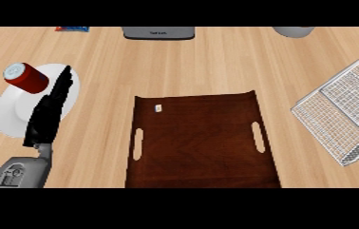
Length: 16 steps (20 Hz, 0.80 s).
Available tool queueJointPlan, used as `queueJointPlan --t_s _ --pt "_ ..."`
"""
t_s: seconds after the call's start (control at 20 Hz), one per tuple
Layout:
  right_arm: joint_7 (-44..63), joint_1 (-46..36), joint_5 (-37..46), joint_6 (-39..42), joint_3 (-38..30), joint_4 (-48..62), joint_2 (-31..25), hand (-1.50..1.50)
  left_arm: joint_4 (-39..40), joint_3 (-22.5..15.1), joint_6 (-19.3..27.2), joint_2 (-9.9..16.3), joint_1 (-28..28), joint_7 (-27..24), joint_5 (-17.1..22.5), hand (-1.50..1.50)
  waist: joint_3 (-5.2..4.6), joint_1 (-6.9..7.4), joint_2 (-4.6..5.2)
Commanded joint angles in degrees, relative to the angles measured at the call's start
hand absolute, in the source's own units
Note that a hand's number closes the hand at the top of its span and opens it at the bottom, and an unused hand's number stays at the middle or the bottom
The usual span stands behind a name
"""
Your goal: Pick the sweet potato from the tray and place it in the tiered basket
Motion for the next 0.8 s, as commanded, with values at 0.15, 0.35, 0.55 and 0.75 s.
queueJointPlan --t_s 0.15,0.35,0.55,0.75 --pt "-11.2 -11.8 6.3 4.9 6.8 16.9 3.2 1.5 -2.8 -0.5 -0.4 -1.5 1.0 1.3 -1.3 0.0 0.02 1.18 0.16" --pt "-16.4 -14.2 6.8 8.6 8.8 23.4 7.0 1.5 -1.7 1.7 -2.3 -0.2 1.3 0.1 -0.1 0.0 0.01 0.67 0.04" --pt "-17.3 -22.4 8.5 15.6 10.2 30.5 7.3 1.5 2.4 1.3 -0.8 -2.6 -4.2 1.5 -2.2 0.0 -0.02 0.36 0.09" --pt "-13.4 -21.5 4.5 22.0 10.5 38.2 9.9 -1.5 2.0 1.2 -1.0 -2.1 -1.0 -1.3 -2.6 0.0 0.0 0.99 0.31"
